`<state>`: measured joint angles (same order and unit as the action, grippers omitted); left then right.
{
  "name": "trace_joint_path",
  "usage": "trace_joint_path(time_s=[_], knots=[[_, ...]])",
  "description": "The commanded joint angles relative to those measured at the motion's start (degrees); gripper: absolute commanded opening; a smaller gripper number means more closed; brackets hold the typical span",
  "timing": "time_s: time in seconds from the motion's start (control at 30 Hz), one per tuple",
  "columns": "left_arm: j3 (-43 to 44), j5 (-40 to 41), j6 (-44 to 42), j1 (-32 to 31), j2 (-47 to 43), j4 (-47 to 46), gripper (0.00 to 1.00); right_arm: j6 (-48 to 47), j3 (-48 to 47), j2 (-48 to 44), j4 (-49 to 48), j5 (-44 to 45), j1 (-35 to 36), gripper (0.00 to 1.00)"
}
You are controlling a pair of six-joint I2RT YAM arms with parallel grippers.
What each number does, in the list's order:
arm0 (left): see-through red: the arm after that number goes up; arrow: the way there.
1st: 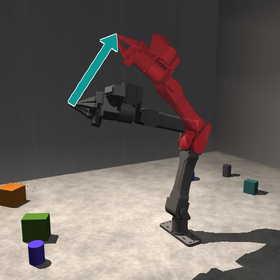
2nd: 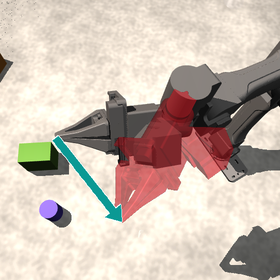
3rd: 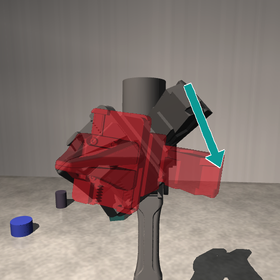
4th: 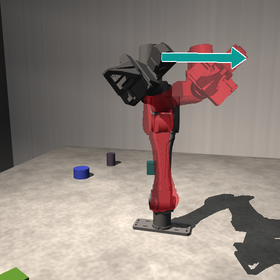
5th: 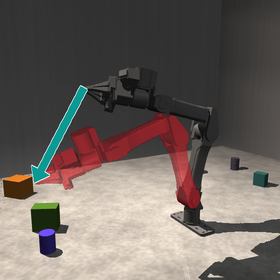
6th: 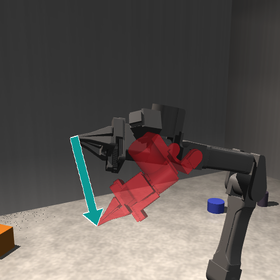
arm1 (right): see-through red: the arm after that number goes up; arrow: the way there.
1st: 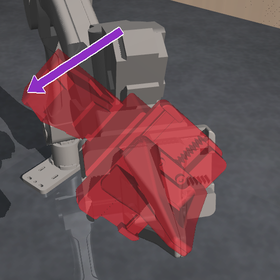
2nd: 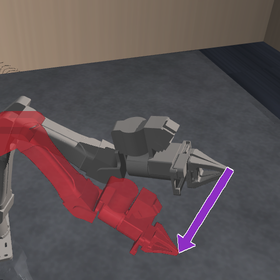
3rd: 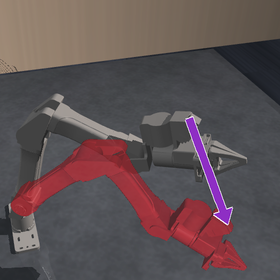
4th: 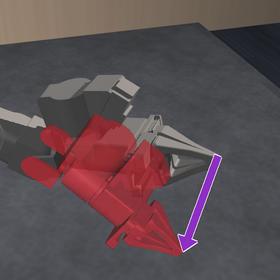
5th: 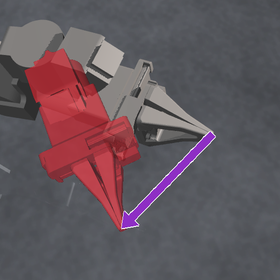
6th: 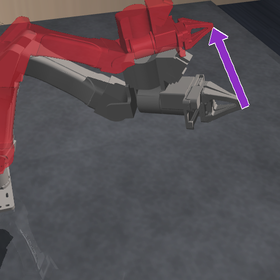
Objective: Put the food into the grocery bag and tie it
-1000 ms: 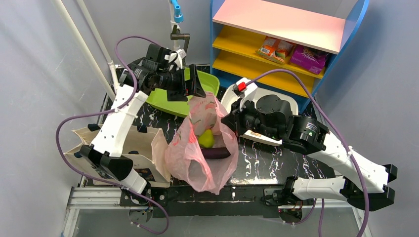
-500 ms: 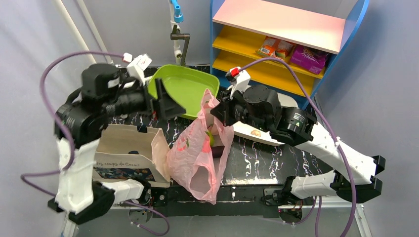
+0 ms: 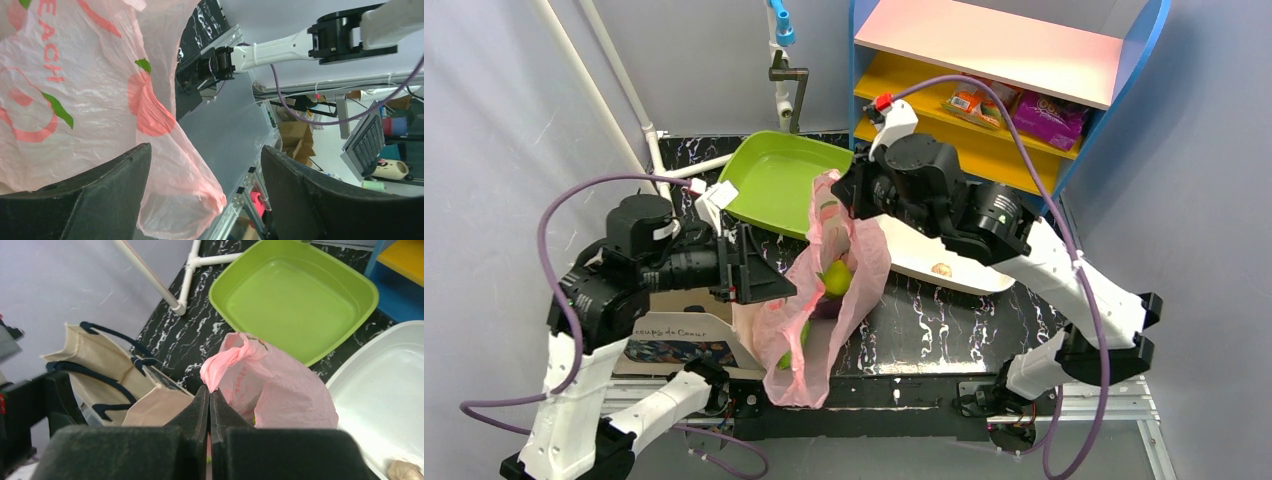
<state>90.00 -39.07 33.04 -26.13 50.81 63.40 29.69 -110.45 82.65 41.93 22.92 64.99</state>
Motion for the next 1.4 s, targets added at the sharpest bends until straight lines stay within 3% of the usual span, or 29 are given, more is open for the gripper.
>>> trace_joint_path(time_s=[0.0,0.2,0.4,0.5,0.63,0.87,1.37], knots=[[-5.11,-1.65,4.16,-0.83,-1.32,-5.76,0.77,-1.44,-9.64,5.47,4.51,7.41,0.25,0.01],[-4.69,-1.20,4.05,-1.42,-1.08,-4.10,0.68,-2.02,-18.01,12.19,6.41,8.86,-2.98,0.01],[5.12,8.23,0.88,-1.47,0.69,6.59,0.71,-0.86,-21.62,15.92,6.56,4.60,-6.87,0.01],[8.03,8.67,0.64,-1.47,2.62,10.66,0.69,-0.79,-22.33,16.43,6.35,3.73,-8.08,0.01],[3.36,6.78,2.13,-1.47,0.33,9.08,0.63,-0.50,-23.52,17.43,6.20,2.86,-9.54,0.01],[-5.08,0.48,7.35,-1.47,-2.79,0.33,0.62,-0.16,-24.32,18.93,6.00,1.67,-10.41,0.01],[-6.84,-1.93,10.01,-3.25,-1.59,2.04,0.61,0.78,-23.97,20.78,3.93,1.69,-12.08,0.01]])
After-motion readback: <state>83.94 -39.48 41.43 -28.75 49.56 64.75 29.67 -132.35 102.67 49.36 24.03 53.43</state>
